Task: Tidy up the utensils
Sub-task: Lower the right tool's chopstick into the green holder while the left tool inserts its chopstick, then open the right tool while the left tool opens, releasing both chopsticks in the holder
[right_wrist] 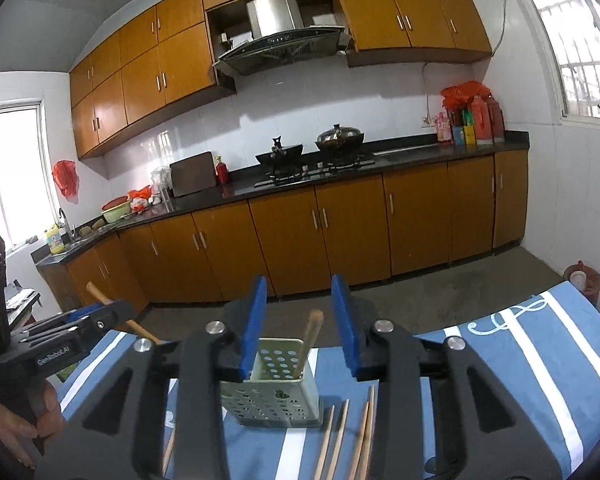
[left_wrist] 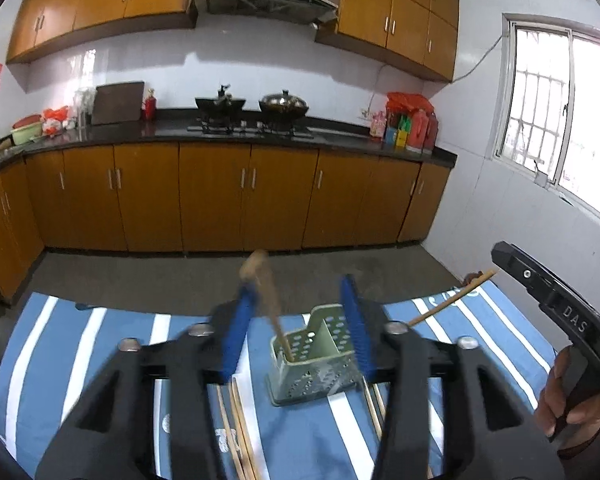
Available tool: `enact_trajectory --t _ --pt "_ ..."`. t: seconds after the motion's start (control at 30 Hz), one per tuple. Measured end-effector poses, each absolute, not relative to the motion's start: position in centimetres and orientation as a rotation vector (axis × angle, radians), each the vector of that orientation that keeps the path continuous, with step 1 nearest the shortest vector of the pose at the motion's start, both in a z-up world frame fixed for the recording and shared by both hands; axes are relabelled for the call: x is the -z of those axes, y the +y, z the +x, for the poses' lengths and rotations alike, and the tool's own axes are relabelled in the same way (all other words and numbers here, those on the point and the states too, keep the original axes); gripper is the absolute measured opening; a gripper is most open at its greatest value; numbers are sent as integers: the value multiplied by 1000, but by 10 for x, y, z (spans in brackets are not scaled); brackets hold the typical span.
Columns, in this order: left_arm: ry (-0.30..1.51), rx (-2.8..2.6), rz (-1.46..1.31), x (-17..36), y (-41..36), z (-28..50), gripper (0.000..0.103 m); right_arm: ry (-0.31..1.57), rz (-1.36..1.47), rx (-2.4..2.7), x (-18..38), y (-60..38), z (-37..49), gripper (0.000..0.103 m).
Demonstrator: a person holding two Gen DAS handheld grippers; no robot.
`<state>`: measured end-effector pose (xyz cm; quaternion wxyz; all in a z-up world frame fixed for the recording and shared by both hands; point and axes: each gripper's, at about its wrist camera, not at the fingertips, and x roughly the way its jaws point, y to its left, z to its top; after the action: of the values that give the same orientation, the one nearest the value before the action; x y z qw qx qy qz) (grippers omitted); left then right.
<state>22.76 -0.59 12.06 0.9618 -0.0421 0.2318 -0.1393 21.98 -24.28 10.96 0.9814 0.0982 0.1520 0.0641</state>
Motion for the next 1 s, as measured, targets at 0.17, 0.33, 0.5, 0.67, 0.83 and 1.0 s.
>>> enact_trajectory --t 0.17,0.33,0.5,0.67,0.83,1.0 --pt "452 265 -105 -126 1 223 46 280 215 -116 -113 -253 202 42" --pt "422 239 -127 -128 17 205 46 272 214 -75 -105 -268 175 45" --pt "426 193 -138 -114 40 182 46 372 234 -1 -64 -291 161 46" --pt "530 115 -84 -64 55 169 46 581 256 30 4 -297 170 40" --pt "676 58 -55 -1 65 166 46 770 228 -27 67 -271 180 26" --pt "773 47 -75 35 68 155 46 866 198 -45 102 -246 183 19"
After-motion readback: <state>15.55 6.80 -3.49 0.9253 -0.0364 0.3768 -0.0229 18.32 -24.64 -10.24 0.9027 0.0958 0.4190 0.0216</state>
